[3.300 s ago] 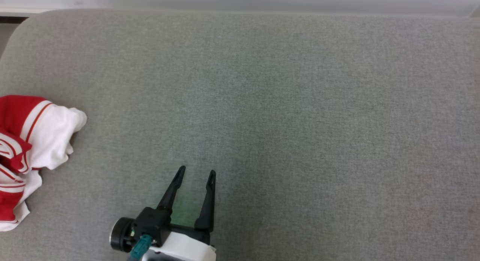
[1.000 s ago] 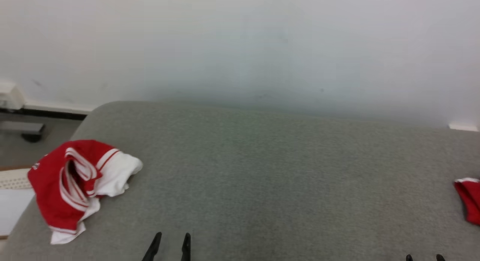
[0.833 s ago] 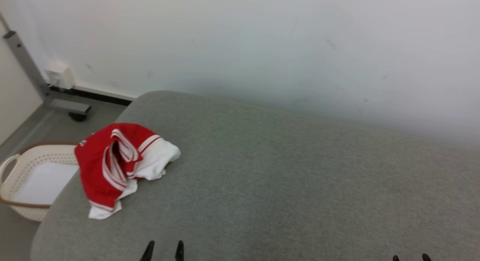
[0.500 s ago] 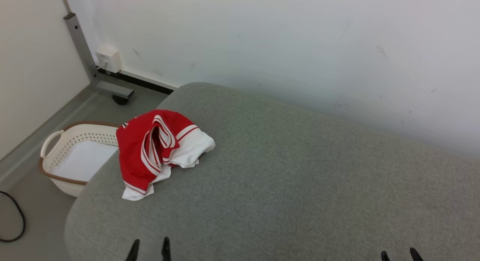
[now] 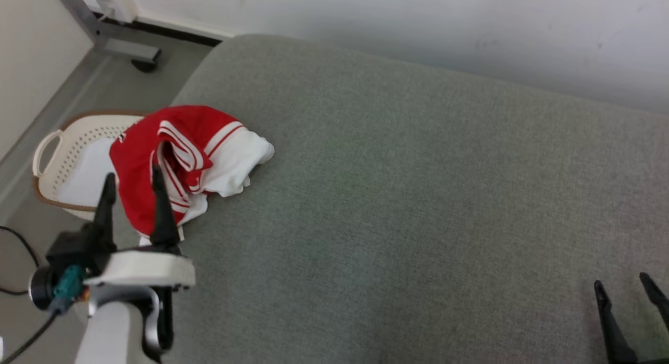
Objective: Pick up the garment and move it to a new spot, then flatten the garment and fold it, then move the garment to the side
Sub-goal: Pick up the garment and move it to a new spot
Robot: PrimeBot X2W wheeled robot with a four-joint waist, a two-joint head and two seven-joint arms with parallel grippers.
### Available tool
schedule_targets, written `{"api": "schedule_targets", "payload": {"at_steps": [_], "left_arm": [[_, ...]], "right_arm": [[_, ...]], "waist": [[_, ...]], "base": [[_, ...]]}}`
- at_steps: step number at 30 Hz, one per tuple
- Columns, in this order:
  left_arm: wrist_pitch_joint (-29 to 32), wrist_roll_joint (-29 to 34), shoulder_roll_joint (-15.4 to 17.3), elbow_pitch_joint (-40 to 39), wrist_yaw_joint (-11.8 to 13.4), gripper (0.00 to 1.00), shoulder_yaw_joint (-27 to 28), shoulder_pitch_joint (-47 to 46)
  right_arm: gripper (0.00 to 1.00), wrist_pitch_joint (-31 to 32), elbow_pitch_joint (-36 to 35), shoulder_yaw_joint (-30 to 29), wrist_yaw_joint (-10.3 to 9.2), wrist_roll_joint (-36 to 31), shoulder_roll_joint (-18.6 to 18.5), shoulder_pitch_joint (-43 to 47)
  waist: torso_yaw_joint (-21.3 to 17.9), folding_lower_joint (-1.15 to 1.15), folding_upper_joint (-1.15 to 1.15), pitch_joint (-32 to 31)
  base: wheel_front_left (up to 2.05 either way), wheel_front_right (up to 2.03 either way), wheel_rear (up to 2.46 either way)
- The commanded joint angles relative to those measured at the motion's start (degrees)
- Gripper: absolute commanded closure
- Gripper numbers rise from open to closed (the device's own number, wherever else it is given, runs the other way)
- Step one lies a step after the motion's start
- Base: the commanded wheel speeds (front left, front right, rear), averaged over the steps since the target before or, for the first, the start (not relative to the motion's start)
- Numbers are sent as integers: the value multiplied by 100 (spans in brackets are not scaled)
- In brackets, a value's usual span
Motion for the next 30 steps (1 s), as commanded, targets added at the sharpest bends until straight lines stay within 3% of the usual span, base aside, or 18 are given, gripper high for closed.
{"api": "schedule_targets", "payload": {"at_steps": [1, 11, 17, 18, 19, 20, 25, 30], "left_arm": [[0, 58, 97, 322, 45, 0, 68, -468], [194, 206, 765, 2428, 259, 0, 290, -2264], [769, 273, 1050, 3688, 20, 0, 100, -2915], [865, 196, 1045, 3870, -30, 13, 109, -3003], [932, 223, 1082, 4027, -94, 68, 51, -3071], [984, 255, 1119, 4170, -150, 100, 15, -3139], [915, 144, 1179, 4505, -365, 100, -34, -3481], [717, 161, 1286, 4349, -580, 100, -138, -3778]], "right_arm": [[0, 3, -93, -82, -15, -11, -155, -156], [0, 9, -332, -113, -15, 48, -485, -437], [0, 15, -331, 26, -16, 59, -462, -482], [0, 15, -313, 52, -16, 65, -451, -486], [0, 15, -287, 82, -16, 70, -438, -484], [0, 15, -267, 107, -16, 80, -417, -482], [0, 8, -220, 208, -16, 136, -274, -520], [0, 4, -145, 315, -16, 179, -54, -506]], "waist": [[-174, -1, 0, 752], [-341, -1, 0, 1341], [-469, -1, 0, 1425], [-488, -1, 0, 1417], [-512, -1, 0, 1398], [-538, -1, 0, 1373], [-696, -1, 0, 1101], [-922, -1, 0, 626]], "base": [[0, 0, 0], [0, 0, 0], [0, 0, 0], [0, 0, 0], [0, 0, 0], [0, 0, 0], [0, 0, 0], [0, 0, 0]]}}
